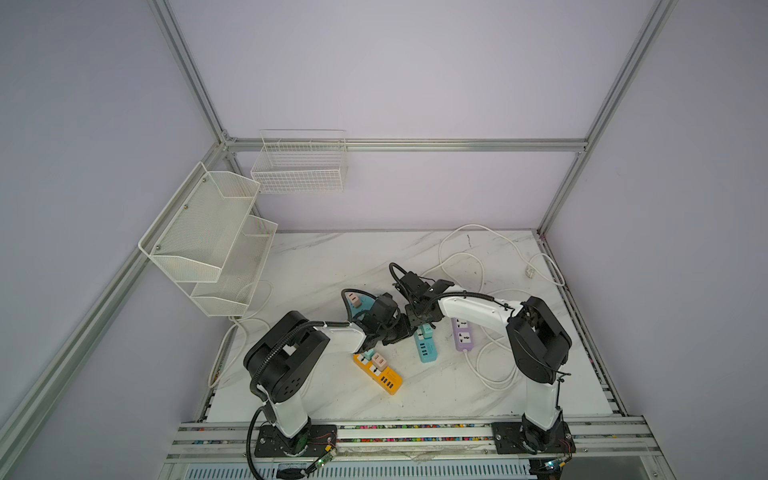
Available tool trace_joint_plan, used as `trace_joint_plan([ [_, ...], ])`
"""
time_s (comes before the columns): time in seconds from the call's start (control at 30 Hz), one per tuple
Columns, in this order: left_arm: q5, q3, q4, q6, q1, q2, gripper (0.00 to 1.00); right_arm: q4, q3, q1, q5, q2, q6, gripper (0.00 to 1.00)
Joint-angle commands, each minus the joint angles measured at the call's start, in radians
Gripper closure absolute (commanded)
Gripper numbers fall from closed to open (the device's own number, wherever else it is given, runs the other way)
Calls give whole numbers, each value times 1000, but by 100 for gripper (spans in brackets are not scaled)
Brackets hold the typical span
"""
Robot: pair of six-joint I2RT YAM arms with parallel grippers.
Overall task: Pull the plug off the socket
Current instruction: 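Pull the green plug up out of the teal strip with the right gripper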
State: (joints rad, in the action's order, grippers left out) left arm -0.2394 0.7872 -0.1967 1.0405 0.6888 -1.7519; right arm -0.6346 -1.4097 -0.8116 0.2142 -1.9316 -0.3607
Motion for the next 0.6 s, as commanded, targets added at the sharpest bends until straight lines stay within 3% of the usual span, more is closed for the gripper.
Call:
trace_joint_plan([
  [0.0,71,-42,112,12,14,-49,63,62,-2,9,-58,68,18,77],
  [0.23,63,-32,111,5,15,-51,63,88,11,12,-91,78,-2,77],
  [0.4,66,-34,113,10,15,-51,63,49,-31,-29,-50,37,-26,77],
  [0.57,68,-34,112,10,17,-43,64,54,-2,10,-41,113,-18,77],
])
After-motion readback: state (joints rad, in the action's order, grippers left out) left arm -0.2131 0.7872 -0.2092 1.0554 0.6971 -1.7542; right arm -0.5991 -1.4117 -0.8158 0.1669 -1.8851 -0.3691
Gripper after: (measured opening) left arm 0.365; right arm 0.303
